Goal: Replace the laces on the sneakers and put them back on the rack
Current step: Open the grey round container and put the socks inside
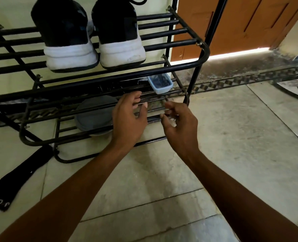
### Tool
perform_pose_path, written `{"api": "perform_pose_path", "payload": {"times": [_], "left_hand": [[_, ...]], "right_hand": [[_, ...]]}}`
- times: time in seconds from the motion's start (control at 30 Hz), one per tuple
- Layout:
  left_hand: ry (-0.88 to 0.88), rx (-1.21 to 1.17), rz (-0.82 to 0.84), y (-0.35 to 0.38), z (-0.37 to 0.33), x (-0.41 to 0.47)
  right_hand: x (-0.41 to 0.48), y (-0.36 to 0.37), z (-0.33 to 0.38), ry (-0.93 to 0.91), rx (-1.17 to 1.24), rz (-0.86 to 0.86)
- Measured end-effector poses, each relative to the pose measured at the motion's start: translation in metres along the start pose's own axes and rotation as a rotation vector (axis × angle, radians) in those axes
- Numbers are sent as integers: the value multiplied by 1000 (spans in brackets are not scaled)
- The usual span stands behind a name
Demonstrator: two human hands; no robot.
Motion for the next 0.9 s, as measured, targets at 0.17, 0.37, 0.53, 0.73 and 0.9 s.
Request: {"api": "perform_pose_path", "payload": {"times": [0.17, 0.37, 0.53, 0.73, 0.9], "left_hand": [[-9, -6, -74, -57, -4, -45], [-186, 28, -111, -107, 15, -97], [-442, -36, -68, -124, 42, -130], [-630, 12, 11, -119, 106, -132], [-649, 62, 6, -98, 149, -103]], "right_hand": [[-38, 24, 19, 23, 97, 111], [-83, 75, 27, 59, 126, 305], [-97, 123, 11, 212, -14, 457], [-75, 156, -12, 418, -102, 490], [-36, 178, -24, 543, -42, 392]]}}
Point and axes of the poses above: each hand's wrist, its own x-axis towards the middle knuckle, its own y-axis out of the palm, z = x × y, the point moved 5 cm from there along x, towards the middle knuckle, and after that the axes turned 10 degrees about y, right-handed, at the moved point
